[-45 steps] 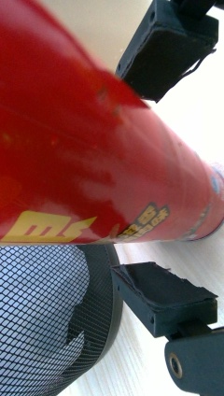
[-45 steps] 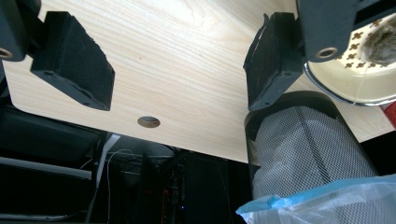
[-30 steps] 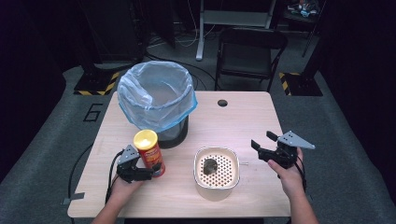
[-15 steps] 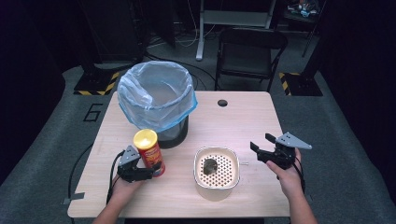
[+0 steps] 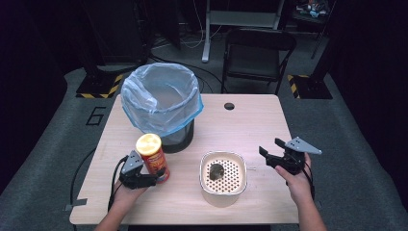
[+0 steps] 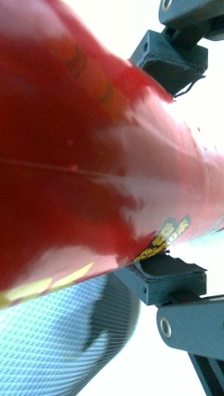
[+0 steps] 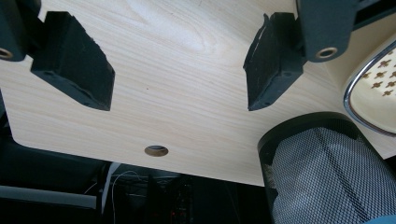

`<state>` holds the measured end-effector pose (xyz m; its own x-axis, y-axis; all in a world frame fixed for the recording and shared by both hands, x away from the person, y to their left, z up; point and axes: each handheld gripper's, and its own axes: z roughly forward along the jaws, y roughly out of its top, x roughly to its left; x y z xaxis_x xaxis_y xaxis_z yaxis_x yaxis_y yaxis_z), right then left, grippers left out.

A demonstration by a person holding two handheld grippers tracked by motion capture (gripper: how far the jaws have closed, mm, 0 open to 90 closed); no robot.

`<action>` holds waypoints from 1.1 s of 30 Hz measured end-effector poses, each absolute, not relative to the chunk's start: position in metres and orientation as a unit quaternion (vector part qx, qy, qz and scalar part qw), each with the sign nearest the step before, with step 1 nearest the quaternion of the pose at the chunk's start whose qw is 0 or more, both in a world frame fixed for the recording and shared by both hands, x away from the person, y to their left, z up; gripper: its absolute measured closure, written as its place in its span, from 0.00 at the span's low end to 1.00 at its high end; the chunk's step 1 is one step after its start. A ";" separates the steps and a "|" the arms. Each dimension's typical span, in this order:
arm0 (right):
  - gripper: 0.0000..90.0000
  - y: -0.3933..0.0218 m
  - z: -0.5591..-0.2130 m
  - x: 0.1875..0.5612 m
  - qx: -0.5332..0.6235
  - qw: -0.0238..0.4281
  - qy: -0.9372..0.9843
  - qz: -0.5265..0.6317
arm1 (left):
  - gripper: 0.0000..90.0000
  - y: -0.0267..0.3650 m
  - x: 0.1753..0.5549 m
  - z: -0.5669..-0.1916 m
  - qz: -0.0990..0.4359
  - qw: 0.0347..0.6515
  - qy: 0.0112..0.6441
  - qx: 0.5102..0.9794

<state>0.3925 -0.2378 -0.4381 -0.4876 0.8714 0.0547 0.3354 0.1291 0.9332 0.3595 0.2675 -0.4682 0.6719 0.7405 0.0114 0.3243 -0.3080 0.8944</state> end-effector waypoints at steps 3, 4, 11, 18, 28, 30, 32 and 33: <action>0.26 -0.237 -0.439 0.393 0.430 0.265 0.703 0.501 | 0.27 0.269 0.355 -0.456 0.221 0.484 0.343 0.774; 0.26 -0.237 -0.440 0.393 0.430 0.265 0.704 0.500 | 0.27 0.270 0.354 -0.453 0.217 0.482 0.346 0.775; 0.26 -0.237 -0.442 0.394 0.434 0.262 0.705 0.497 | 0.27 0.273 0.353 -0.438 0.198 0.467 0.357 0.784; 0.26 -0.236 -0.443 0.394 0.432 0.261 0.706 0.497 | 0.27 0.270 0.348 -0.420 0.200 0.463 0.353 0.788; 0.26 -0.236 -0.445 0.395 0.434 0.260 0.708 0.492 | 0.27 0.262 0.343 -0.385 0.192 0.457 0.339 0.800; 0.26 -0.235 -0.445 0.395 0.433 0.260 0.709 0.493 | 0.27 0.260 0.341 -0.378 0.190 0.457 0.336 0.801; 0.26 -0.235 -0.445 0.394 0.432 0.262 0.710 0.491 | 0.27 0.259 0.341 -0.374 0.189 0.457 0.336 0.802; 0.26 -0.235 -0.445 0.394 0.432 0.261 0.710 0.491 | 0.27 0.257 0.340 -0.366 0.189 0.459 0.334 0.801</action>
<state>0.3943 -0.2348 -0.4454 -0.4907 0.8697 0.0532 0.3569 0.1449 0.9228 0.3397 0.2573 -0.3658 0.7055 0.7087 -0.0034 0.3610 -0.3552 0.8623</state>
